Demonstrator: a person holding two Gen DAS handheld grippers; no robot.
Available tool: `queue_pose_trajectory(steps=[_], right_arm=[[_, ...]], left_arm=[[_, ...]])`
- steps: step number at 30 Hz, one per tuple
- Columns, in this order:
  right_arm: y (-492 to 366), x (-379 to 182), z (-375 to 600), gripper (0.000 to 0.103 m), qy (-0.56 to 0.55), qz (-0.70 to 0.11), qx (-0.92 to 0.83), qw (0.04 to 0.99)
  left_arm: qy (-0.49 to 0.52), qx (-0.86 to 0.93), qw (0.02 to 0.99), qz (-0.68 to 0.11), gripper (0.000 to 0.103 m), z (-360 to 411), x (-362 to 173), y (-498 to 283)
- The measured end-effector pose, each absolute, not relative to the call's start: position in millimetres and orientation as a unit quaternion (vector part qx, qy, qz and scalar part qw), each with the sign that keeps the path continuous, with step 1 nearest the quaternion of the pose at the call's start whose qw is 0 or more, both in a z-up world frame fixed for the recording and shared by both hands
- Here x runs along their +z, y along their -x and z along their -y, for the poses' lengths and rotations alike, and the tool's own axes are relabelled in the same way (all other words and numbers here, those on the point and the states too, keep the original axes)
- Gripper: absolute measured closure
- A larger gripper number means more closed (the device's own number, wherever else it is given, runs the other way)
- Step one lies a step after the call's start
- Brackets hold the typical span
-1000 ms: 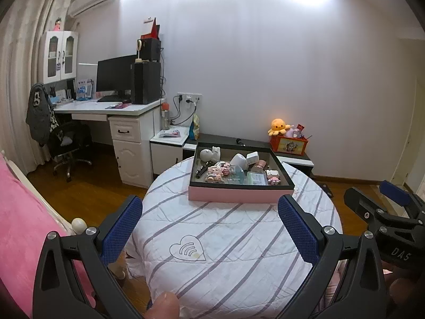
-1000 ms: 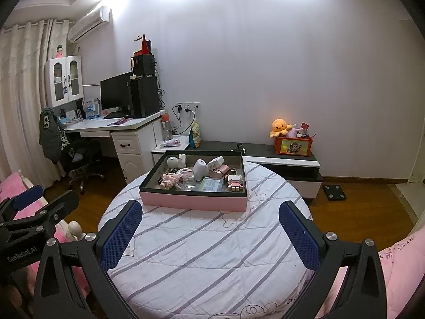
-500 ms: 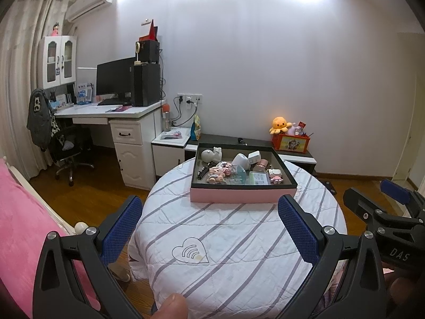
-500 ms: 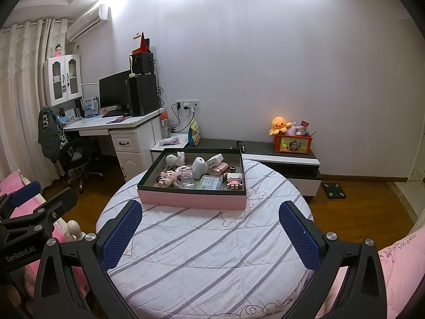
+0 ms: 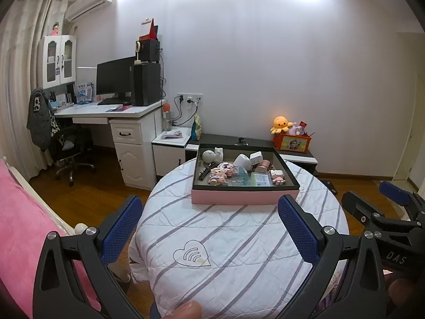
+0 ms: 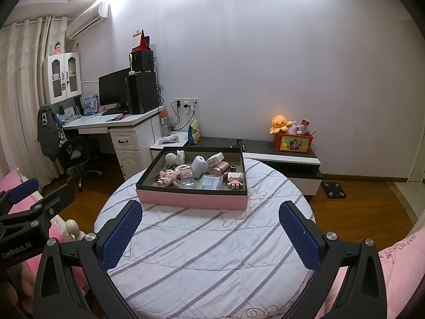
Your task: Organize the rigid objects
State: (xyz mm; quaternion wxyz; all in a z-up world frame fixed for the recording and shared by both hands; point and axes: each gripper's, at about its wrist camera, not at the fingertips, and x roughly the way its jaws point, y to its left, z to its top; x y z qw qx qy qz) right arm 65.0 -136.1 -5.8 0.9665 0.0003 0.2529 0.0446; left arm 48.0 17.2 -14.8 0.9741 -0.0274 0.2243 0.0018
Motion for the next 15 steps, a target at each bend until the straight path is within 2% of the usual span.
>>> queue_pose_trajectory(steps=[15], right_arm=[[-81,-13,132,0.000,0.005,-0.266,0.047,0.963]], left_arm=[[0.037,-0.007,0.972,-0.230,0.000,-25,-21,-58]])
